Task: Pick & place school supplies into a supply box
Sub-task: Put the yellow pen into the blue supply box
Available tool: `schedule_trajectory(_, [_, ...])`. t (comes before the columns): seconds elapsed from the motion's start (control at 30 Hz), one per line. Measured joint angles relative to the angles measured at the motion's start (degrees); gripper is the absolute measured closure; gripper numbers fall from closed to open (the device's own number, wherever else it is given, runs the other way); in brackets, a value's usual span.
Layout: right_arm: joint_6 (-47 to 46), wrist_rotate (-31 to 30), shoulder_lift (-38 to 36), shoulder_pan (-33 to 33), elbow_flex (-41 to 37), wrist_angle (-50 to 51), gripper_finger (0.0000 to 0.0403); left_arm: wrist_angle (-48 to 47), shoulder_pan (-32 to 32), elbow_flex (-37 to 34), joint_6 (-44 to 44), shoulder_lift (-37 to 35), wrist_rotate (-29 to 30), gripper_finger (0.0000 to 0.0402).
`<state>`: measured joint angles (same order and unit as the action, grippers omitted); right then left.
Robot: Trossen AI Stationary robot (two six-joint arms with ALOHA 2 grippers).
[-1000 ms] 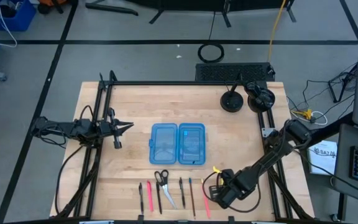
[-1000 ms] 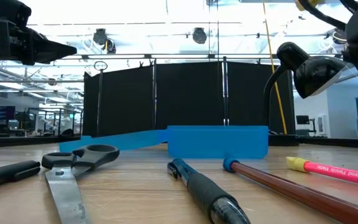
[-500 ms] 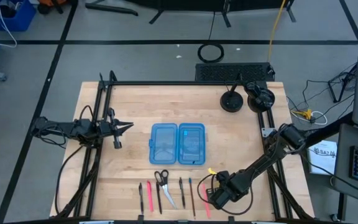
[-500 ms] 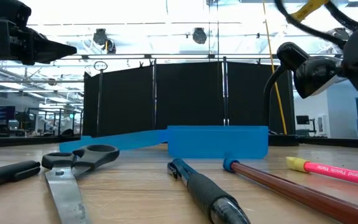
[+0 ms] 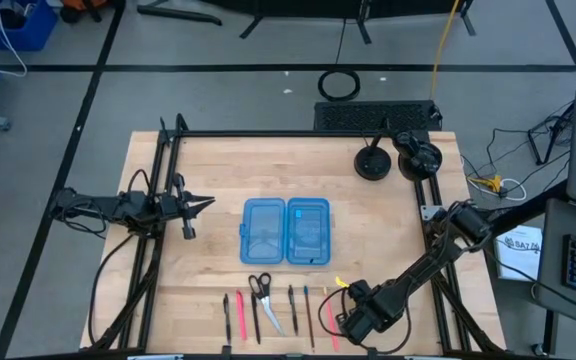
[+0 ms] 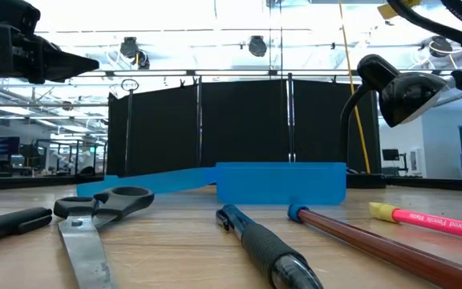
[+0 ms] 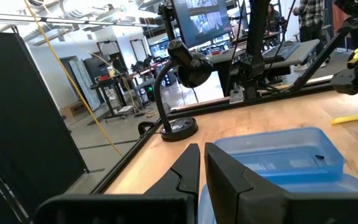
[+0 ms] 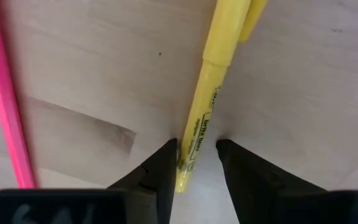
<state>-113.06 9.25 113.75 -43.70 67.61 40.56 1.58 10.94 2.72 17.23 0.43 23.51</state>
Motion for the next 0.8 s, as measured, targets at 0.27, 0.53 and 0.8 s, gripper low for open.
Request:
schedule_trajectory(0.27, [-0.2,-0.3,-0.3,0.0,-1.4,-1.2,0.0381,0.0,0.0,0.0,-0.7,0.0,0.0,0.0371])
schedule_trajectory(0.53, [-0.2,0.0,-0.6,0.0,-1.6,-1.8,0.0381,0.2,0.0,0.0,-0.8,0.0,0.0,0.0371])
schedule_trajectory(0.8, [-2.1,-7.2,-5.9,-0.1,-1.8,-3.4,0.0388,0.3,0.0,0.0,-1.3,0.0,0.0,0.0371])
